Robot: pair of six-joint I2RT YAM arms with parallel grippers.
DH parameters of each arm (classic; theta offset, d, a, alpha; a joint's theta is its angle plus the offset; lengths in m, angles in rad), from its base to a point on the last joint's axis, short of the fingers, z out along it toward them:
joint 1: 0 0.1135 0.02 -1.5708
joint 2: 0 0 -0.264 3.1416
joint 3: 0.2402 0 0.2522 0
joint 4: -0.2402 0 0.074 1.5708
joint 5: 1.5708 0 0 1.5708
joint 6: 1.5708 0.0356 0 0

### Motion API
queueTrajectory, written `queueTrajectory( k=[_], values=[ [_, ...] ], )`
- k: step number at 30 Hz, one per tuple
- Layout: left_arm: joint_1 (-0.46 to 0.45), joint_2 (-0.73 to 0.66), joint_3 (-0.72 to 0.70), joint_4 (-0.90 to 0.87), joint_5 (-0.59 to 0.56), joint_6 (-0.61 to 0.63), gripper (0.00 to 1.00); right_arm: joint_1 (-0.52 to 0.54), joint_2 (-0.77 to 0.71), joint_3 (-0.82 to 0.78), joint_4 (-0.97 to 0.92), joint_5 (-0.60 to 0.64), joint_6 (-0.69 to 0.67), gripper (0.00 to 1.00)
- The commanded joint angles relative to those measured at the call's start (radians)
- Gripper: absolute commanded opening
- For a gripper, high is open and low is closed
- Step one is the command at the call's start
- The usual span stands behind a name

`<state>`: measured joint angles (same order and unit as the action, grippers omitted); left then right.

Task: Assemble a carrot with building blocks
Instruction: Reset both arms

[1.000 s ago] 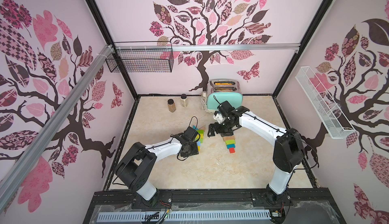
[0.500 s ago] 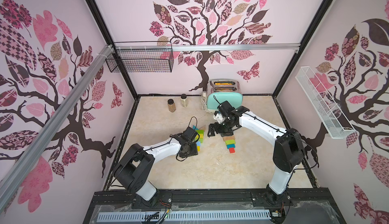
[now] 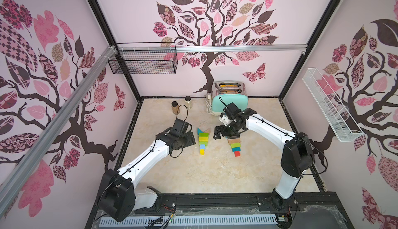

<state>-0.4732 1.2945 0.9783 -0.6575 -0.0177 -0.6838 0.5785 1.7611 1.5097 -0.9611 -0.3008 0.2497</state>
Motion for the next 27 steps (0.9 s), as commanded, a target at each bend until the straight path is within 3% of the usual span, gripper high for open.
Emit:
queueTrajectory(
  k=[1,9,14,19,23,27],
  values=[
    [0.028,-0.003,0.048,-0.049,-0.021,0.077,0.77,-0.009,-0.083,-0.023,-0.005,0.056,0.005,0.99],
    [0.099,0.001,0.086,-0.028,-0.02,0.127,0.98,-0.086,-0.215,-0.089,0.033,0.225,0.043,0.99],
    [0.137,-0.02,0.101,-0.016,-0.073,0.181,0.98,-0.181,-0.352,-0.194,0.157,0.377,0.073,0.99],
    [0.2,-0.037,0.09,0.024,-0.103,0.209,0.98,-0.224,-0.372,-0.232,0.2,0.562,-0.008,0.99],
    [0.235,-0.07,0.056,0.082,-0.165,0.216,0.98,-0.256,-0.372,-0.261,0.254,0.647,-0.053,0.99],
    [0.281,-0.105,0.011,0.141,-0.143,0.209,0.98,-0.351,-0.371,-0.348,0.379,0.676,-0.074,0.99]
  ],
)
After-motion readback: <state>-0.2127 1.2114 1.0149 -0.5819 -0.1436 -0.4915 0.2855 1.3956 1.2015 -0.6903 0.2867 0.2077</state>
